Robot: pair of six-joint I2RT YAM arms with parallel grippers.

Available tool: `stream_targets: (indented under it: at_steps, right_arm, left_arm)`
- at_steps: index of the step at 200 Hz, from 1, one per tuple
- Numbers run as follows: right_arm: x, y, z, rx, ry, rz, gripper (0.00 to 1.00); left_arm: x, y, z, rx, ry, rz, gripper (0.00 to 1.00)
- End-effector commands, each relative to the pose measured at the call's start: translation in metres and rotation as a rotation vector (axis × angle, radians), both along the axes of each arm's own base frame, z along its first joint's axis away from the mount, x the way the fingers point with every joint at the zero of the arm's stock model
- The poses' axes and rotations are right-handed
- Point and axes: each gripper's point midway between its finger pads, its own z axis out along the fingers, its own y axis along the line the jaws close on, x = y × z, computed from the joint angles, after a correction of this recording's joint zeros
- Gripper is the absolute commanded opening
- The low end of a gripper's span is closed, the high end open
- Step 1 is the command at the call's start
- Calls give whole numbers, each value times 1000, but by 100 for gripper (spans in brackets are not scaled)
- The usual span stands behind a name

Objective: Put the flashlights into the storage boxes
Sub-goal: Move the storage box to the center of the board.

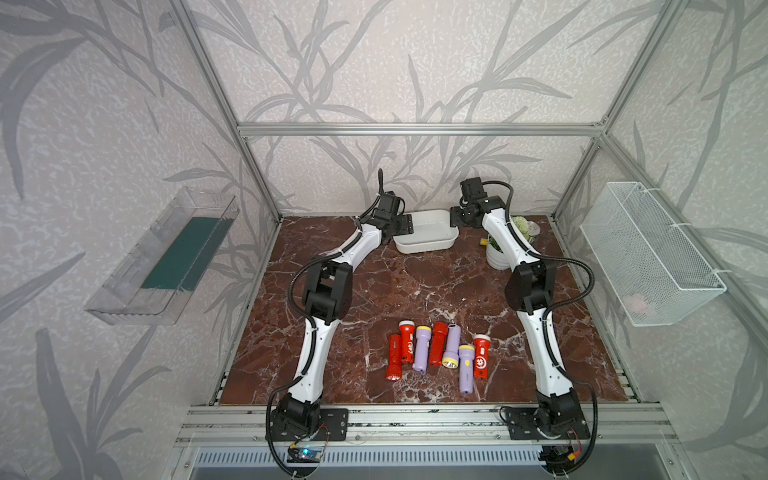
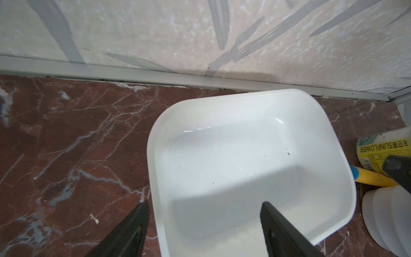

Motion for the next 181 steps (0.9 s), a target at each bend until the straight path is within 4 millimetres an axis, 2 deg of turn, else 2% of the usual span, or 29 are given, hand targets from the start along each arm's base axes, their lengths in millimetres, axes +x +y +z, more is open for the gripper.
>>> stream_targets:
  at_steps: [1, 94, 160, 181]
  right_arm:
    - [-9, 6, -19, 5, 64, 27, 69]
    - [-5, 6, -47, 71, 117, 21, 62]
    - [-4, 8, -55, 78, 129, 28, 62]
    - [-5, 9, -59, 88, 139, 31, 56]
  left_arm:
    - [-3, 3, -14, 21, 58, 27, 79]
    - [5, 3, -29, 38, 73, 41, 76]
    - [8, 6, -42, 62, 95, 54, 76]
    - [7, 6, -46, 65, 101, 54, 75]
